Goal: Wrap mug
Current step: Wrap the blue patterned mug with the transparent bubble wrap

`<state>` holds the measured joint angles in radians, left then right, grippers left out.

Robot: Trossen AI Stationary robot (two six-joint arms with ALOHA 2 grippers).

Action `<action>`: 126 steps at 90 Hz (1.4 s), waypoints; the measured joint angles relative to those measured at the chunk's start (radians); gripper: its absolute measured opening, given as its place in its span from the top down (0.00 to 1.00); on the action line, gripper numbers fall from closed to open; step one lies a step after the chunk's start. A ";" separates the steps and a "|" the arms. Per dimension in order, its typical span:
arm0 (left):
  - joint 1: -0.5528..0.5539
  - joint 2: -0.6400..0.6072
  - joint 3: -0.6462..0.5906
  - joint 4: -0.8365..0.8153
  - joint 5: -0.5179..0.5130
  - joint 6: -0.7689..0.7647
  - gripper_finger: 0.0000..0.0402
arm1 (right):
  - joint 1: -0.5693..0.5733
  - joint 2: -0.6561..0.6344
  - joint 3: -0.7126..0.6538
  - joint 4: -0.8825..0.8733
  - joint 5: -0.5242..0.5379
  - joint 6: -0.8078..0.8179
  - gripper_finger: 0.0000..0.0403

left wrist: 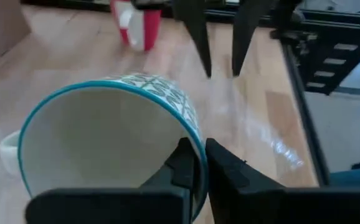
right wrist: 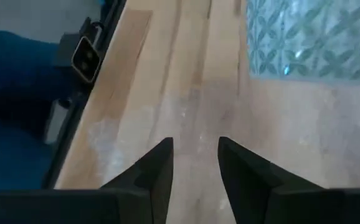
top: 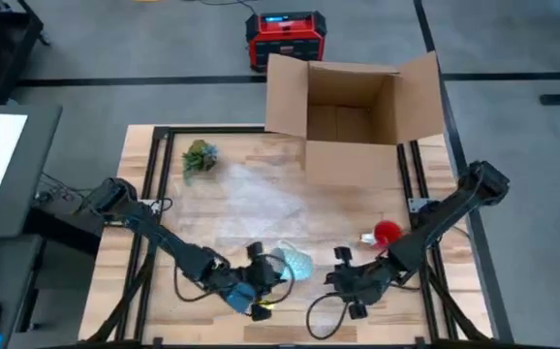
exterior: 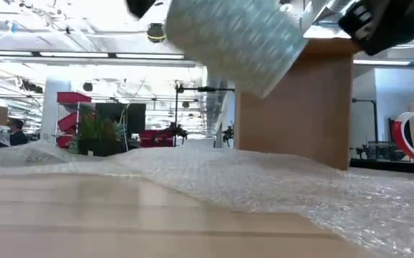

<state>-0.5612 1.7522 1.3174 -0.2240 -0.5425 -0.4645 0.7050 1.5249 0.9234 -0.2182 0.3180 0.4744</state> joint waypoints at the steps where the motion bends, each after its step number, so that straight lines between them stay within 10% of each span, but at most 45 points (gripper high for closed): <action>1: 0.007 0.001 0.009 -0.005 0.015 0.002 1.00 | 0.003 0.001 -0.001 -0.002 0.000 0.007 0.71; 25: 0.179 0.080 0.104 -0.097 0.286 0.006 1.00 | 0.048 0.130 -0.018 0.025 0.007 0.053 0.71; 78: 0.247 0.496 0.776 -0.841 0.340 0.124 0.99 | 0.171 0.131 -0.017 -0.035 0.137 0.080 0.71; 126: 0.269 0.507 0.809 -0.833 0.350 0.165 0.86 | 0.173 0.131 -0.017 -0.061 0.140 0.094 0.71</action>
<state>-0.2924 2.2595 2.1262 -1.0572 -0.1926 -0.2998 0.8782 1.6562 0.9062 -0.2797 0.4580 0.5686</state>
